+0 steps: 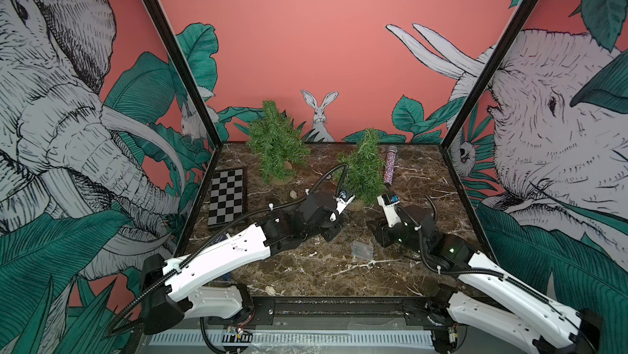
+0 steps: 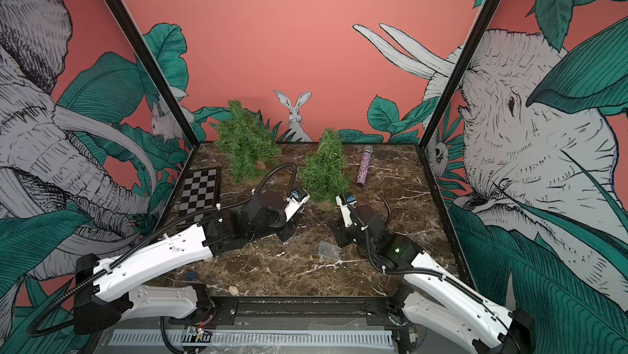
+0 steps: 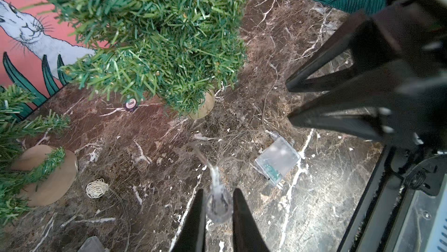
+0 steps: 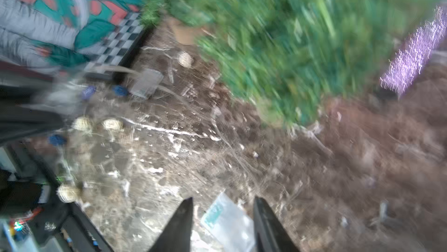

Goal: Wrap string light around the christmas tree
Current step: Pick up the light string from the center of the board.

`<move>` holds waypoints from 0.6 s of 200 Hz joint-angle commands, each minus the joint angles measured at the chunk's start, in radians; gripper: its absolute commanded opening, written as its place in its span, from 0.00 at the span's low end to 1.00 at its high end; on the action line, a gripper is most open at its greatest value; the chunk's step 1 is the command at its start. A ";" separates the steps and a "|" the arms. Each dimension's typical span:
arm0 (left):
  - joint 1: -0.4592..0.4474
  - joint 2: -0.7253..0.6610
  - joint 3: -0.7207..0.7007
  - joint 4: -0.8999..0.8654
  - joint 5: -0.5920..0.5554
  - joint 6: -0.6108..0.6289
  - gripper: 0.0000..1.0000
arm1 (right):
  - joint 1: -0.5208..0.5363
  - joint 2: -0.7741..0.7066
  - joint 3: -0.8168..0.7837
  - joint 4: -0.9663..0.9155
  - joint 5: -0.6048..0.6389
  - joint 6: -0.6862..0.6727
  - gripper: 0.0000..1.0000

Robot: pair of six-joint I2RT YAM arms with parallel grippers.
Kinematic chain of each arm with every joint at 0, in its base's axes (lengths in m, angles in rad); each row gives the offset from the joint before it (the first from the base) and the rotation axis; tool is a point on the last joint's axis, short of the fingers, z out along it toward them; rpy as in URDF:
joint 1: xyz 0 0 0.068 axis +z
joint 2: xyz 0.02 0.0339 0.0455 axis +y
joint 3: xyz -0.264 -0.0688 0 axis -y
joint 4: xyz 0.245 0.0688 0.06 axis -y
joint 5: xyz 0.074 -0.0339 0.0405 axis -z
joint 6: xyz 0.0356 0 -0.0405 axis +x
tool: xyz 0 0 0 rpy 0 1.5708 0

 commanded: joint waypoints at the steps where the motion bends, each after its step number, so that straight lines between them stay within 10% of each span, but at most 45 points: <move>1: 0.005 -0.054 -0.033 0.071 0.028 0.039 0.00 | -0.003 0.044 -0.053 -0.036 0.095 0.123 0.37; 77: 0.004 -0.080 -0.066 0.119 0.112 0.051 0.00 | -0.270 0.117 -0.002 -0.240 0.296 0.252 0.72; 120: 0.004 -0.078 -0.073 0.125 0.107 0.056 0.00 | -0.327 0.296 0.022 -0.134 0.295 0.275 0.73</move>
